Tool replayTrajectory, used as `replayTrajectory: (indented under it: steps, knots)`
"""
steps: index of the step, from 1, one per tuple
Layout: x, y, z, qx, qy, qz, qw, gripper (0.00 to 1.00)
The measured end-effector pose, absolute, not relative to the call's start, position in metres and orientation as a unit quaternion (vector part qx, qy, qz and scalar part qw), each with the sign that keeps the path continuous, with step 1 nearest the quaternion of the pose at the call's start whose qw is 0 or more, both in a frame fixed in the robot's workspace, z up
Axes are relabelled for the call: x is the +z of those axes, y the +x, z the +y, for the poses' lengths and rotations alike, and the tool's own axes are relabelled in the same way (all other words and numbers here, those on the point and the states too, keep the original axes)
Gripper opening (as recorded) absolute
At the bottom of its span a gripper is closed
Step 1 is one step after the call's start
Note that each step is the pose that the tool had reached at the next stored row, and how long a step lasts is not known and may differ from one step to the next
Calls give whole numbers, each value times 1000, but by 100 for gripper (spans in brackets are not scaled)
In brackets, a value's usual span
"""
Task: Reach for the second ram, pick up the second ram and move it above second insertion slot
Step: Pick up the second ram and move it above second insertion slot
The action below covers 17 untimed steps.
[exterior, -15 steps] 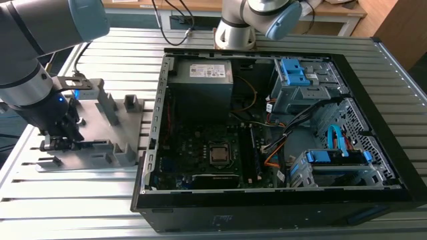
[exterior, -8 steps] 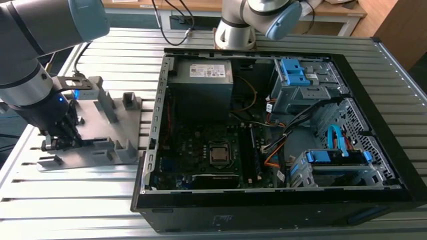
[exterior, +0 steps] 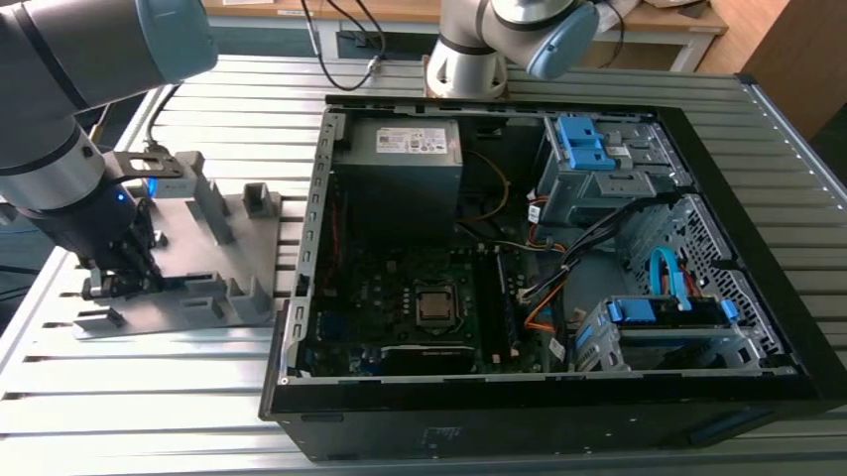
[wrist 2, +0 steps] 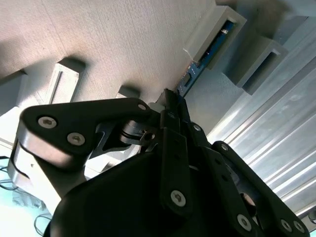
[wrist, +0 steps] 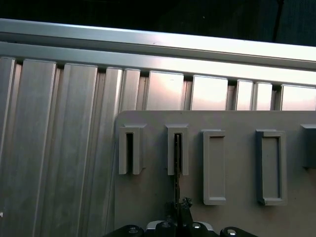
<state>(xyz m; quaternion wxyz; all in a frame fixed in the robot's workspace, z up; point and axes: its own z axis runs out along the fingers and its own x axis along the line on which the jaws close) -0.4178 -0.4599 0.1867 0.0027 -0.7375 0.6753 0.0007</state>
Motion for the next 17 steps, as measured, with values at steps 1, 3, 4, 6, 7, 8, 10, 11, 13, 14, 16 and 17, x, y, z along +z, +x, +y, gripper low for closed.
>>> replayTrajectory:
  steps: [1,3,4,6,7,8,10,11,13,14,16,17]
  knots:
    - [187,-418,-460,1,-737,675,3,14]
    - [187,-418,-460,1,-737,675,3,14]
    - [187,-418,-460,1,-737,675,3,14]
    - [189,-418,-460,1,-737,675,3,14]
    - [190,-418,-460,1,-737,675,3,14]
    - [192,-418,-460,1,-737,675,3,14]
    - [197,-418,-460,1,-737,675,3,14]
    - [200,-418,-460,1,-737,675,3,14]
    - [205,-418,-460,1,-737,675,3,14]
    - [207,-418,-460,1,-737,675,3,14]
    - [211,-418,-460,1,-737,675,3,14]
    - [213,-418,-460,1,-737,675,3,14]
